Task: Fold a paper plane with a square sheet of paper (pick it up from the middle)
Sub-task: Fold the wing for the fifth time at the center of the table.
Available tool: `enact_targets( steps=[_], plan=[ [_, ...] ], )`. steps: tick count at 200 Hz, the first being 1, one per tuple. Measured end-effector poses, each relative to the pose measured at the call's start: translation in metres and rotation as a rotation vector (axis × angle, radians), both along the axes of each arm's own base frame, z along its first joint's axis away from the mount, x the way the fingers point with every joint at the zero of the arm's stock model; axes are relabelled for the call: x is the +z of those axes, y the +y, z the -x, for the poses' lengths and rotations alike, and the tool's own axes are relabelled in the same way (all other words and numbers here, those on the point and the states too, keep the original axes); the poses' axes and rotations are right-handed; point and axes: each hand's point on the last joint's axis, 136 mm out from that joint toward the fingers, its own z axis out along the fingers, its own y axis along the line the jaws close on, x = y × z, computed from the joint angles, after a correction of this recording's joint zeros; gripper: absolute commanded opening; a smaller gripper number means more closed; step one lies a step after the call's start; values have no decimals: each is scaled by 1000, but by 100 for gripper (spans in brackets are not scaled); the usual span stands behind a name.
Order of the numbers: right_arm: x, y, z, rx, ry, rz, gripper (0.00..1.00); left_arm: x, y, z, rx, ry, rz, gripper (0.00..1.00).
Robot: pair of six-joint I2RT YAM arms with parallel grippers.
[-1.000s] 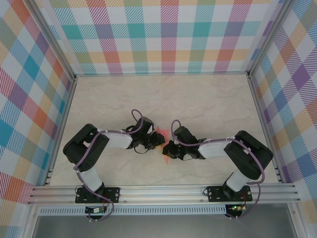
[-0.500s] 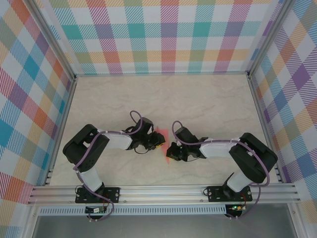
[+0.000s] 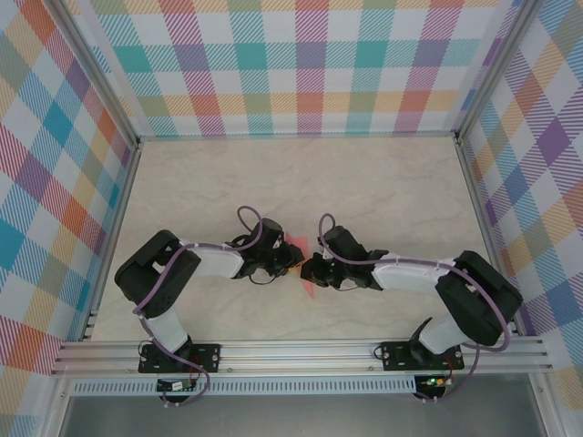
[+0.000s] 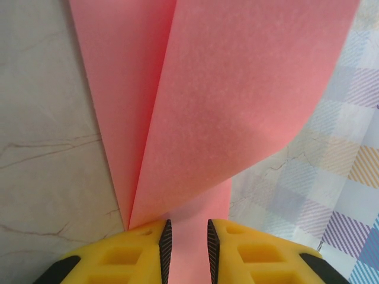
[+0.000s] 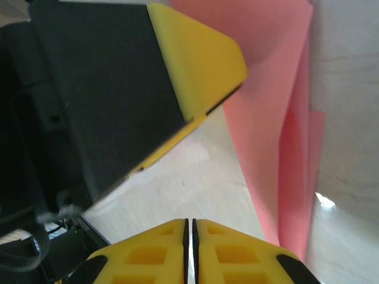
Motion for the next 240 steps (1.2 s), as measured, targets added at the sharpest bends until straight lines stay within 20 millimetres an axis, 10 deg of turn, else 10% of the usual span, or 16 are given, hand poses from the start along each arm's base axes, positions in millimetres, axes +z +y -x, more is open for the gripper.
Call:
enact_targets(
  steps=[89, 178, 240],
  plan=[
    [-41, -7, -5, -28, 61, 65, 8, 3, 0, 1, -21, -21, -7, 32],
    [-41, -17, -3, 45, 65, -10, 6, 63, 8, -13, -154, -211, -33, 47],
    [-41, -24, 0, 106, 96, -31, 7, 57, 0, -6, -217, -210, 11, 47]
  ],
)
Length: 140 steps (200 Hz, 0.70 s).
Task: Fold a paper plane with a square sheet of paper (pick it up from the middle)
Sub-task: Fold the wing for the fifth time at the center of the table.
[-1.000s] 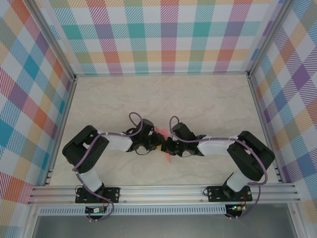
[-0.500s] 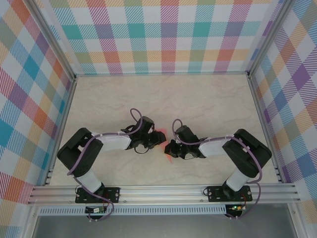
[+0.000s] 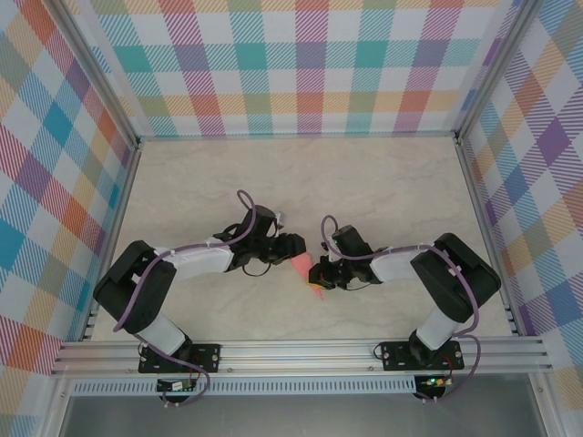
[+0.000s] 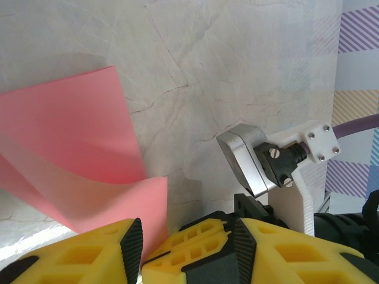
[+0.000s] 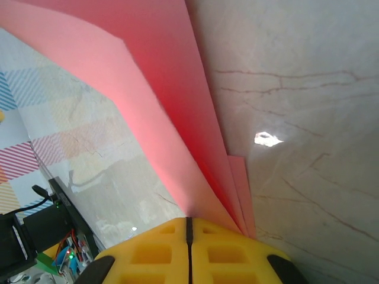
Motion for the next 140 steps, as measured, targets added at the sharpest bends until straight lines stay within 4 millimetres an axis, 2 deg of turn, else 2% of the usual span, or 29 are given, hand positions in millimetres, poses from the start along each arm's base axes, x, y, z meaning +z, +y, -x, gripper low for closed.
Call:
enact_targets(
  steps=[50, 76, 107, 140],
  plan=[
    [0, 2, 3, 23, 13, -11, 7, -20, -8, 4, -32, 31, -3, 47],
    [0, 2, 3, 25, 22, -15, 7, -33, -6, 2, -20, 45, -30, 46],
    [0, 2, 3, 29, 32, -17, 6, -48, 2, -9, 26, 51, -75, 45],
    [0, 1, 3, 32, 36, -12, 6, -48, 2, -15, 29, 71, -70, 45]
  ],
)
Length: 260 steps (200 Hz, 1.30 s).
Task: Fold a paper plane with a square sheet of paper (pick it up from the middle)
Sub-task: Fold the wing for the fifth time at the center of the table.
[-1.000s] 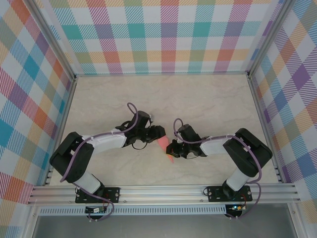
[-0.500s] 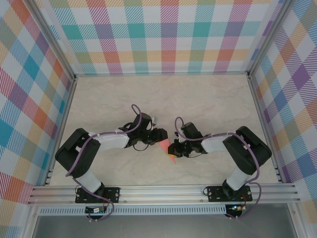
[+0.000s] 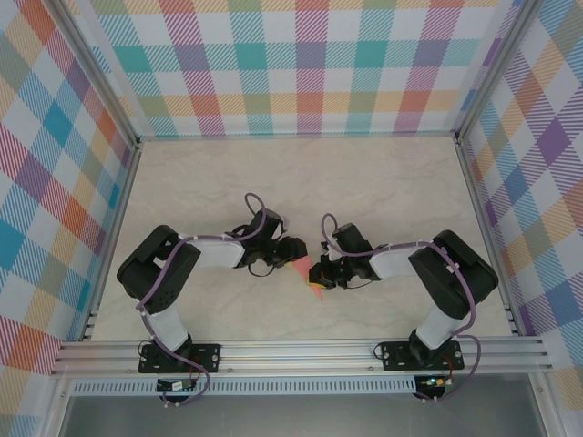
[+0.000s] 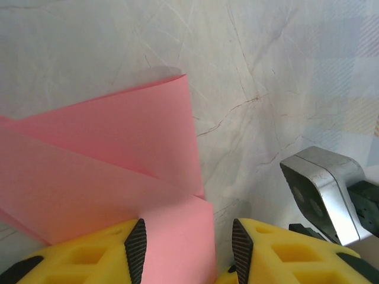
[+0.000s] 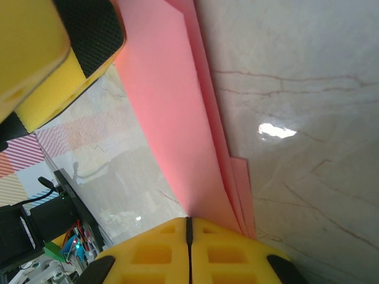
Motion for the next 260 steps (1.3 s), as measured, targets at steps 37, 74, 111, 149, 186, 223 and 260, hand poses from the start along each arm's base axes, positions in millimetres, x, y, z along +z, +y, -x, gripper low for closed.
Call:
enact_targets(
  steps=[37, 74, 111, 149, 186, 223, 260],
  plan=[
    [0, 0, 0, 8, -2, 4, 6, 0, 3, -5, -9, 33, 12, 45],
    [0, 0, 0, 18, -6, 5, 6, 0, 19, -24, 17, 19, 8, 45],
    [0, 0, 1, 23, -9, 6, 6, 1, 44, -51, 75, 2, -5, 45],
    [0, 0, 1, 27, -12, 6, 7, 2, 66, -69, 118, -1, -24, 46],
    [0, 1, 1, 25, -8, 3, 8, 19, 72, -66, 130, -13, -31, 43],
    [1, 1, 0, 17, 2, 6, 8, 78, 58, -55, 109, -133, 48, 37],
    [1, 1, 0, 9, 9, 7, 9, 70, 8, -16, -21, -109, 71, 35]
  ],
)
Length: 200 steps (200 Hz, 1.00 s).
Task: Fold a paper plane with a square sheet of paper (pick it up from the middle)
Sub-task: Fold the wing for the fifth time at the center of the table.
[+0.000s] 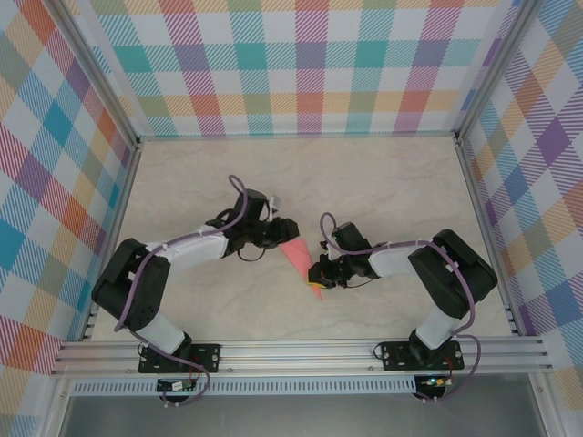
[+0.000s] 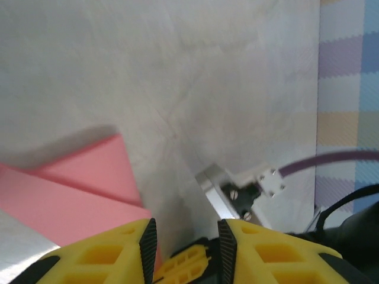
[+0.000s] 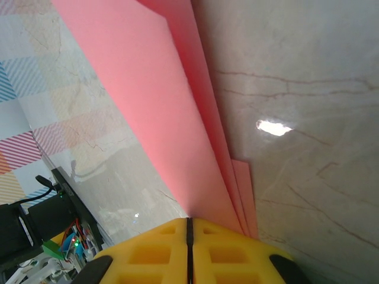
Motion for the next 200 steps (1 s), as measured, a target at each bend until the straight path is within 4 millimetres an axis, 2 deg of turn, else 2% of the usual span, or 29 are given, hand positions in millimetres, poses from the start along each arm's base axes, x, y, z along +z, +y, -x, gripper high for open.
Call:
enact_targets(
  steps=[25, 42, 58, 100, 141, 159, 191, 200],
  plan=[
    [1, -2, 0, -15, 7, 11, 10, -34, -21, 18, -55, 79, -17, 33],
    [1, -3, 1, -19, 15, 18, 10, -59, -21, 21, -50, 136, -47, 32],
    [2, -4, 2, -21, 19, 20, 10, -73, -19, 22, -40, 162, -69, 32],
    [16, 0, -2, -30, 3, -4, 13, -75, -17, 19, -27, 154, -81, 31],
    [43, 17, -21, -23, -59, -61, 13, -76, -17, 19, -25, 155, -85, 30],
    [36, 20, -21, -12, -37, -62, 13, -76, -16, 19, -19, 153, -89, 30],
    [3, 12, -8, -10, 40, -3, 13, -77, -15, 18, -15, 153, -96, 29],
    [3, 12, -8, -9, 33, -12, 13, -77, -15, 18, -15, 155, -98, 29]
  ],
)
